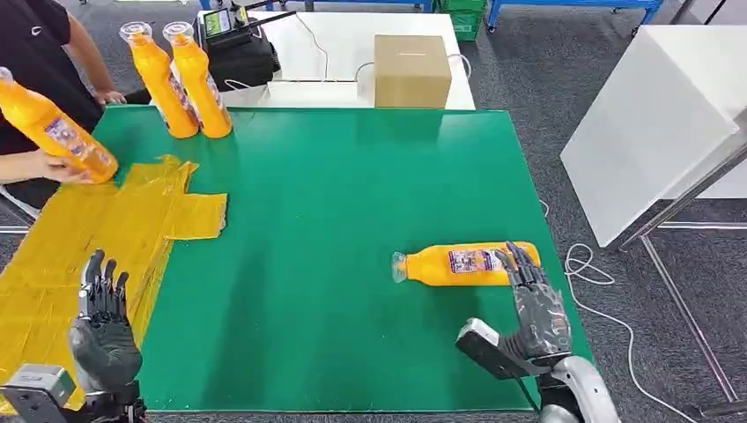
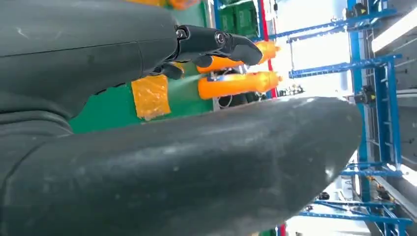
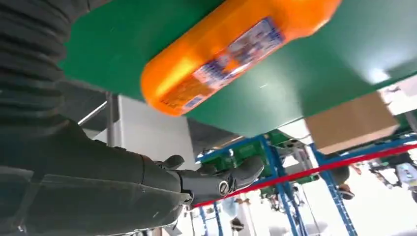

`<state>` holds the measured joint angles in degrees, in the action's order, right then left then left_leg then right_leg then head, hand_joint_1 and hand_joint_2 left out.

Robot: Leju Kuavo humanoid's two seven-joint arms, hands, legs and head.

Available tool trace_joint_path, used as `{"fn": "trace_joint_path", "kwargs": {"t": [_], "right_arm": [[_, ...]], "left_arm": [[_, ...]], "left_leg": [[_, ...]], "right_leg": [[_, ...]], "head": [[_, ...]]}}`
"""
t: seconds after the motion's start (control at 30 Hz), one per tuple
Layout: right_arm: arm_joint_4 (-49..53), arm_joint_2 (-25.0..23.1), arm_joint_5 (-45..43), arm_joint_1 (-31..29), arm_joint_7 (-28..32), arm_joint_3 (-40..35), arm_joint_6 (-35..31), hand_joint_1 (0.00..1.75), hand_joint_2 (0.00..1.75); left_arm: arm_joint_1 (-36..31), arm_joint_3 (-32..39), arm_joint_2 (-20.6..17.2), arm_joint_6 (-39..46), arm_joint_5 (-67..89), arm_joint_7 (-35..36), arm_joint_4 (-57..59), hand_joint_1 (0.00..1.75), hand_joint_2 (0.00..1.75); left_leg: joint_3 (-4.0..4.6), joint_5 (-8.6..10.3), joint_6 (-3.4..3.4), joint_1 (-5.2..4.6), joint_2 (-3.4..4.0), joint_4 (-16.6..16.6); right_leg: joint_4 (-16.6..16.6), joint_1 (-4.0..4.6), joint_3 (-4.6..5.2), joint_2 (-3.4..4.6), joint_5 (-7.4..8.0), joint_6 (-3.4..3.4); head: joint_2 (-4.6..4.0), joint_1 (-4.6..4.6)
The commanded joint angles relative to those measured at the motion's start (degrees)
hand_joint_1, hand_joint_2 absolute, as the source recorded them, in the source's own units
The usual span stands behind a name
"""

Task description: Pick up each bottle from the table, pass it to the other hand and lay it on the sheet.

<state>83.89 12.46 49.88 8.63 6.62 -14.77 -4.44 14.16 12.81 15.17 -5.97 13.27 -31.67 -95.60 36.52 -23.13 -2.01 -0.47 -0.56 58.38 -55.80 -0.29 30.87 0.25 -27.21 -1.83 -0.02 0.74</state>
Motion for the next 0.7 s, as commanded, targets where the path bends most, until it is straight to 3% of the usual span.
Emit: {"fn": "trace_joint_path", "kwargs": {"t": [0.03, 0.13, 0.27, 0.43, 0.57, 0.7], "right_arm": [[-14.84, 0.81, -0.24, -11.03, 1.83, 7.40, 3.83, 0.00, 1.75], [-19.49, -0.14, 0.04, -15.15, 3.10, 7.31, 4.84, 0.00, 1.75], [-19.62, -0.42, 0.07, -15.21, 3.11, 6.97, 4.88, 0.00, 1.75], [-27.83, -2.21, 0.69, -20.95, 3.57, 3.03, 6.28, 0.00, 1.75], [-28.53, -2.52, 0.95, -21.34, 3.52, 2.54, 6.15, 0.00, 1.75], [-37.89, -1.73, 2.59, -24.77, 2.62, -1.69, 9.03, 0.00, 1.75]], "left_arm": [[-2.96, -3.79, -2.68, -0.15, -1.37, 0.52, 3.63, 0.00, 0.00], [-3.73, -4.88, -3.43, 0.19, -1.91, 0.56, 4.54, 0.00, 0.00], [-3.58, -5.00, -3.53, 0.25, -1.98, 0.55, 4.31, 0.00, 0.00], [-4.21, -5.57, -4.18, 0.03, -3.11, 0.42, 4.69, 0.00, 0.00], [-4.34, -5.56, -4.21, 0.00, -3.18, 0.44, 4.78, 0.00, 0.00], [-5.62, -5.87, -4.68, -0.20, -3.86, 0.43, 6.43, 0.00, 0.00]], "left_leg": [[-0.34, -0.05, 0.14, -0.01, 0.21, -0.12], [-0.23, 0.03, 0.11, -0.03, 0.28, -0.15], [-0.34, 0.09, 0.04, -0.01, 0.12, -0.12], [-0.34, 0.08, 0.03, 0.00, 0.31, -0.11], [-0.36, 0.10, 0.04, 0.01, 0.22, -0.12], [-0.22, 0.12, -0.02, 0.03, 0.13, -0.07]], "right_leg": [[0.15, -0.02, -0.31, 0.14, 0.02, 0.03], [0.15, -0.03, -0.44, 0.18, 0.10, 0.00], [0.13, -0.02, -0.86, 0.04, 0.07, -0.06], [0.12, 0.00, -0.85, 0.24, 0.12, -0.04], [0.12, 0.01, -0.91, 0.14, 0.10, -0.03], [0.09, 0.03, -0.80, 0.08, 0.11, -0.07]], "head": [[0.00, 0.00], [0.00, -0.02], [0.00, -0.02], [0.00, -0.02], [0.00, -0.02], [0.00, -0.02]]}}
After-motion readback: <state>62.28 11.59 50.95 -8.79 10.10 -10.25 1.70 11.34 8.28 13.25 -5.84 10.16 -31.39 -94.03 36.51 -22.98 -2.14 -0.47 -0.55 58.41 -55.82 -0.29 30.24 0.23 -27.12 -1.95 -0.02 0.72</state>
